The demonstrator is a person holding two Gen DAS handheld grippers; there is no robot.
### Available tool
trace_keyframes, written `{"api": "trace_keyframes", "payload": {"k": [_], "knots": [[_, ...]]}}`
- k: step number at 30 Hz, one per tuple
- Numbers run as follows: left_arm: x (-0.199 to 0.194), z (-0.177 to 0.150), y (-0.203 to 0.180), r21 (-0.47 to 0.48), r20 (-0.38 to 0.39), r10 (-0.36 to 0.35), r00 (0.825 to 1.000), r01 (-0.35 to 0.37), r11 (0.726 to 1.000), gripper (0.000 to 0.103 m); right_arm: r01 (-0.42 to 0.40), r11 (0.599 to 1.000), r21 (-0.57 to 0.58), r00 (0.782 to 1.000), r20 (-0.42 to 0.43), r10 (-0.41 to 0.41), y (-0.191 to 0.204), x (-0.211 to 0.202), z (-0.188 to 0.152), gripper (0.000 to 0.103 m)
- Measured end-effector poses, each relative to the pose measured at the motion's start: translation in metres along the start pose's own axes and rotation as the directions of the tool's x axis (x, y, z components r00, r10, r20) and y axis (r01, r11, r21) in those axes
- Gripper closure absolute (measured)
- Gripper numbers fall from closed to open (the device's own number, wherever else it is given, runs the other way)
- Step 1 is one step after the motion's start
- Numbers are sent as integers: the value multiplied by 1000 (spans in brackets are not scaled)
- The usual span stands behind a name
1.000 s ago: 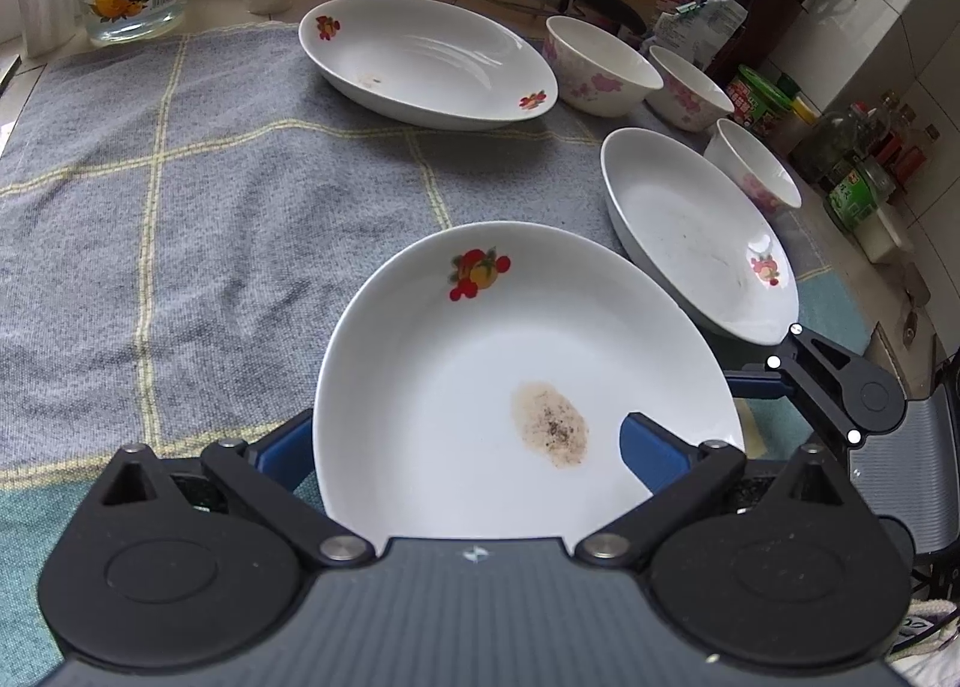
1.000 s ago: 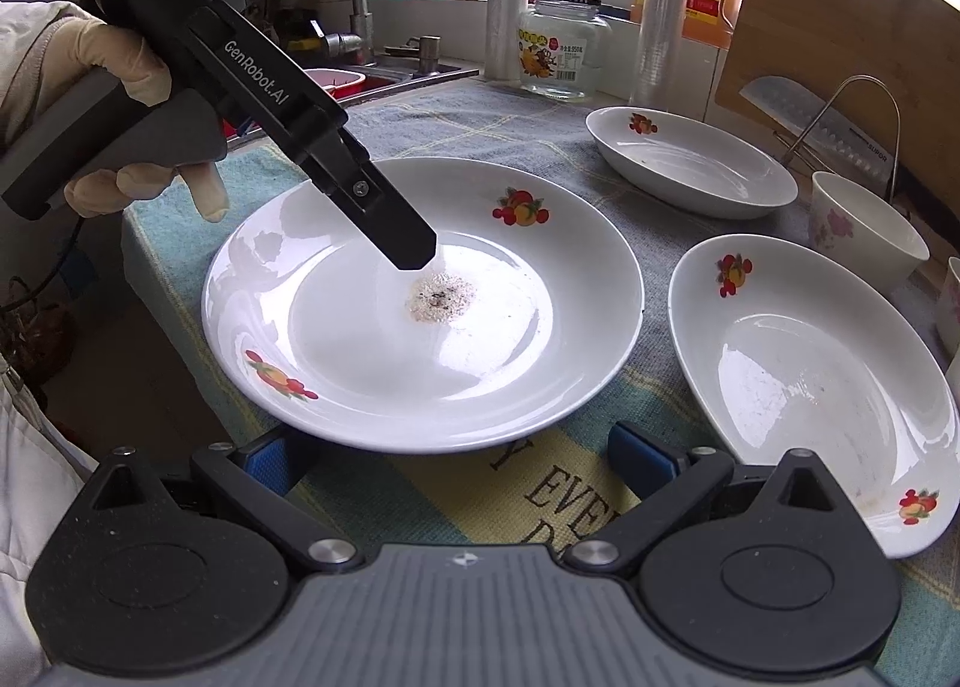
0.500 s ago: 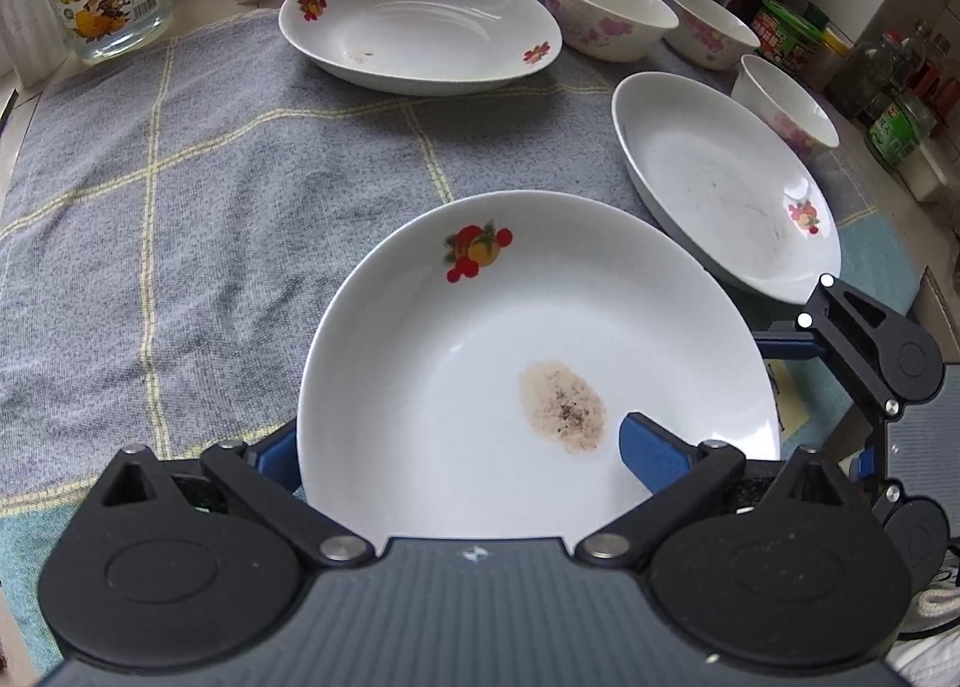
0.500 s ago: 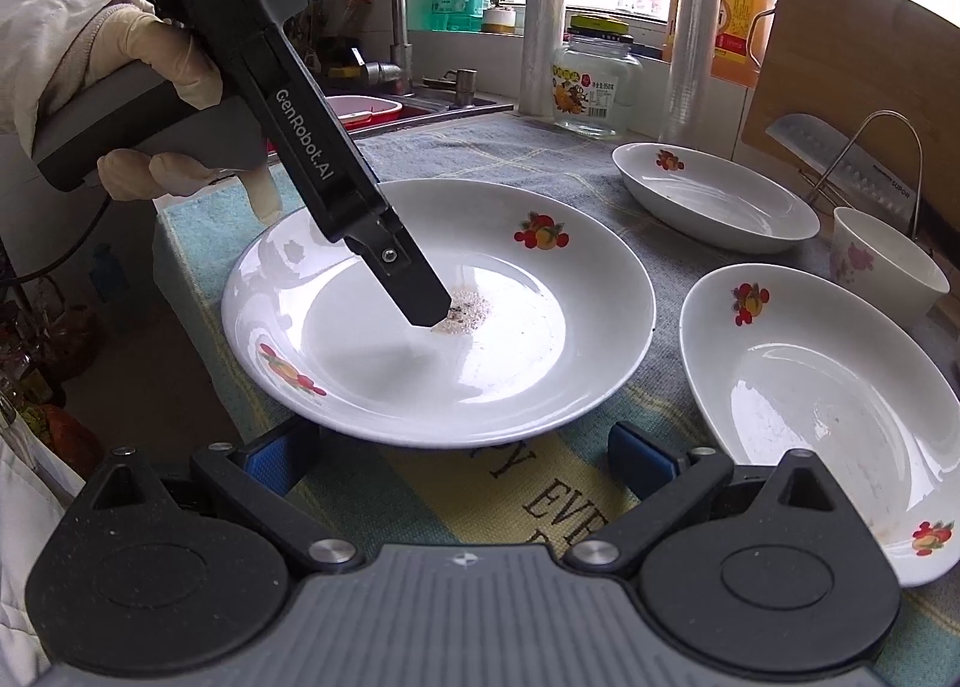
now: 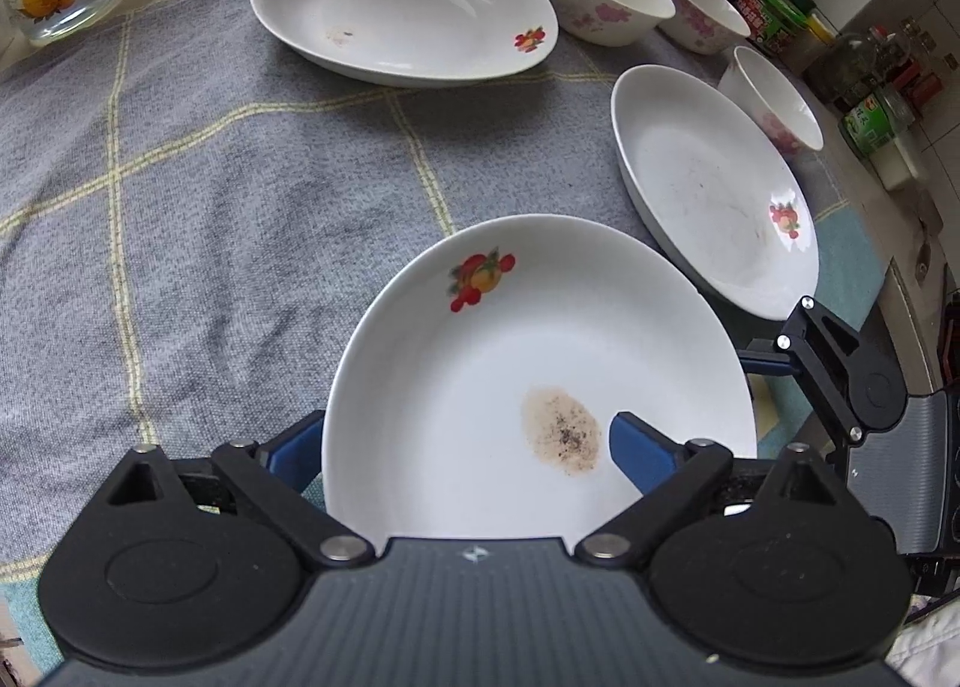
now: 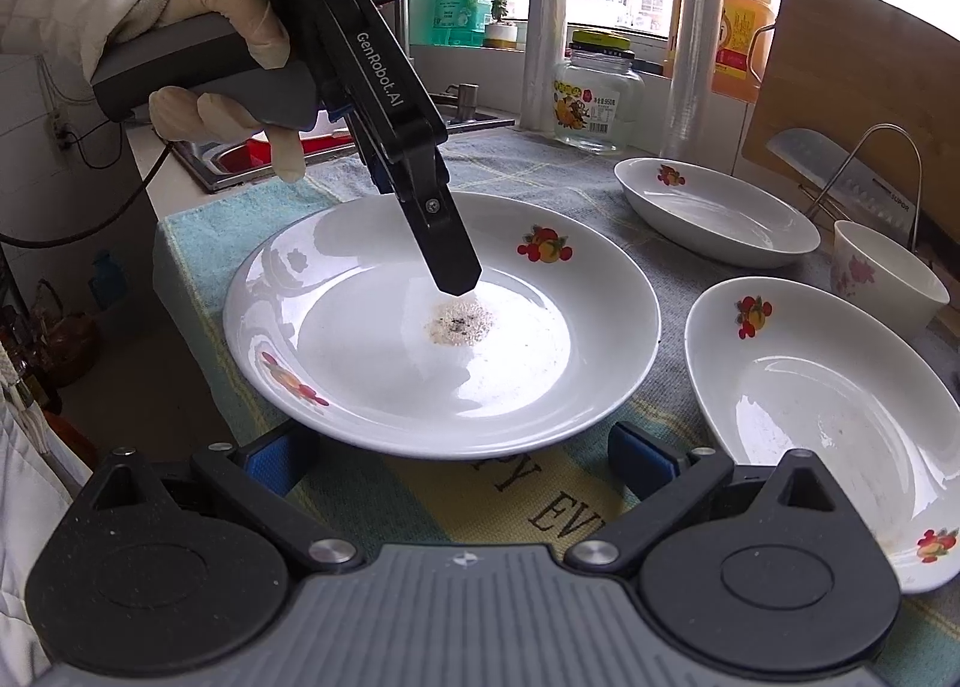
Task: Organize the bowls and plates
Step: 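Carry the stained plate with the left gripper toward the sink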
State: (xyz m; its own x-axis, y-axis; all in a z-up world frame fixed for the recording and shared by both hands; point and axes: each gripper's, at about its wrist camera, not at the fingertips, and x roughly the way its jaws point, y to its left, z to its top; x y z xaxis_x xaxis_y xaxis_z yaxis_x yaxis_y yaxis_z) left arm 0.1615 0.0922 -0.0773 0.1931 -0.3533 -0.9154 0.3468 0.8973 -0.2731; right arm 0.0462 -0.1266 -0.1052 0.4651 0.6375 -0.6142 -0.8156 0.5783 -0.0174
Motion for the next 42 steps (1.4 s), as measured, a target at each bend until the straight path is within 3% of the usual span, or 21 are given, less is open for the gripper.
{"api": "trace_keyframes", "payload": {"k": [10,21,42], "knots": [[2,6,1,16,10,10,1000,-11,1000,6,7,1000,5,1000,4,-7,1,-1,-2,0],[-8,4,4,31,-21,11,1000,-10,999,27,23,999,-32,1000,-6,-23,3,-1,2,0],[-8,6,4,69,-45,-25,999,28,997,28,-8,1000,0,997,-72,8,3,5,14,0]]}}
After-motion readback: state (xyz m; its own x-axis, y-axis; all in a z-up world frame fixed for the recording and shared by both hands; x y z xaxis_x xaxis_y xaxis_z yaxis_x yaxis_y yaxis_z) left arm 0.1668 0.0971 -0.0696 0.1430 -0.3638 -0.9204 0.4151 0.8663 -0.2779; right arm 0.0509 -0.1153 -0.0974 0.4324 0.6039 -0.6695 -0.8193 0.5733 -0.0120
